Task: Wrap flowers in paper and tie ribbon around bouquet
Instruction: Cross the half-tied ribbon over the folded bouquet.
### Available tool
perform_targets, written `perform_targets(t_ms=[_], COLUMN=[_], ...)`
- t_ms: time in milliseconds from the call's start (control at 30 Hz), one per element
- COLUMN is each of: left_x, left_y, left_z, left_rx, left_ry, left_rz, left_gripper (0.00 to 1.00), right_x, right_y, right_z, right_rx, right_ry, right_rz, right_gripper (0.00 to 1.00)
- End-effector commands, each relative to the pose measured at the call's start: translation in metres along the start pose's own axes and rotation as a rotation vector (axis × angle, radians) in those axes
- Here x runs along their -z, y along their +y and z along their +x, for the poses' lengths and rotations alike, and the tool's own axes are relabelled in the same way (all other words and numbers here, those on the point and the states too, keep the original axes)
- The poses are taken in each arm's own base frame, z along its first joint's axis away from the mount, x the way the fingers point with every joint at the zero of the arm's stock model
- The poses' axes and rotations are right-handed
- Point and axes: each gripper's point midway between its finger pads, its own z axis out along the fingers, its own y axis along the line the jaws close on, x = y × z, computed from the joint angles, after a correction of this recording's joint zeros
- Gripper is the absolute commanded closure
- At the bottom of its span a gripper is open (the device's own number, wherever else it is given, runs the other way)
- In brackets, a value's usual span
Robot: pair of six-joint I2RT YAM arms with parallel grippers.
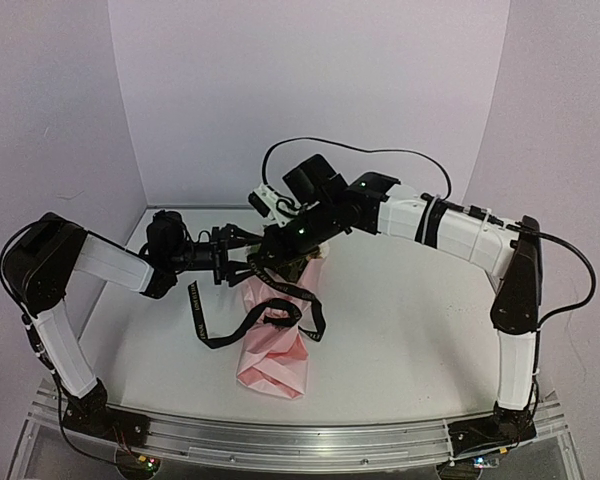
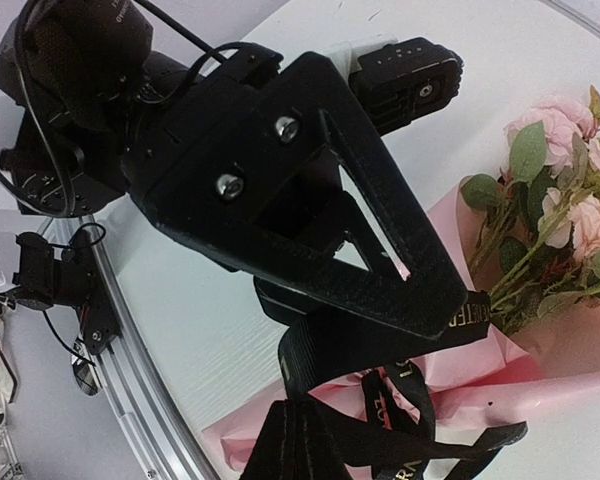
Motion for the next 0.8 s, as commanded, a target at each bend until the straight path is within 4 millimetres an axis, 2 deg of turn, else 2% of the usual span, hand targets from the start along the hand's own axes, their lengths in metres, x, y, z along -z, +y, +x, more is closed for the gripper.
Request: perform_targets(t_ms=[0,67,300,367,433,533,567,667,767], left_x=[-0.002,-0.003,-0.003,-0.001,0.004,0.015,0.018,0.026,0.036], left_y=[-0.023,-0.023,-0.019,-0.015,-0.012,-0.004,-0.006,-0.011,-0.020], left_z=[0.007,0.007,0.005,0.005,-0.001,-0.011,-0.015,-0.024,-0.034], left_rx=[-0.033,-0.035,-0.029,-0.023,-0.023,-0.040,-0.078,-0.154,-0.224], left_ry=[0.019,0.022,0.010,-0.004,-0.045,-0.127,-0.154,-0.230,-0.306], left_rz=[0.081,0.083,0.080,0.078,0.065,-0.001,-0.028,-0.128,-0.195], left_gripper=[0.40,0.50,0.96,1.00,1.00,1.00,1.00,1.00,1.00], right_x=[0.003,0.002,0.000,0.000,0.005,0.018,0.022,0.036,0.047], right_y=[0.007,0.007,0.002,-0.001,-0.008,-0.024,-0.033,-0.058,-0.085], right_z=[-0.007,-0.006,-0.001,0.000,0.000,0.007,0.013,0.034,0.058], right_rx=[0.029,0.028,0.023,0.021,0.016,0.006,-0.004,-0.064,-0.187], right_ry=[-0.011,-0.008,0.004,0.003,-0.007,-0.026,-0.031,-0.071,-0.127], right_rz=[-0.008,-0.005,0.018,0.035,0.075,0.171,0.212,0.310,0.355], right_gripper=[1.00,1.00,1.00,0.97,0.81,0.41,0.33,0.21,0.22])
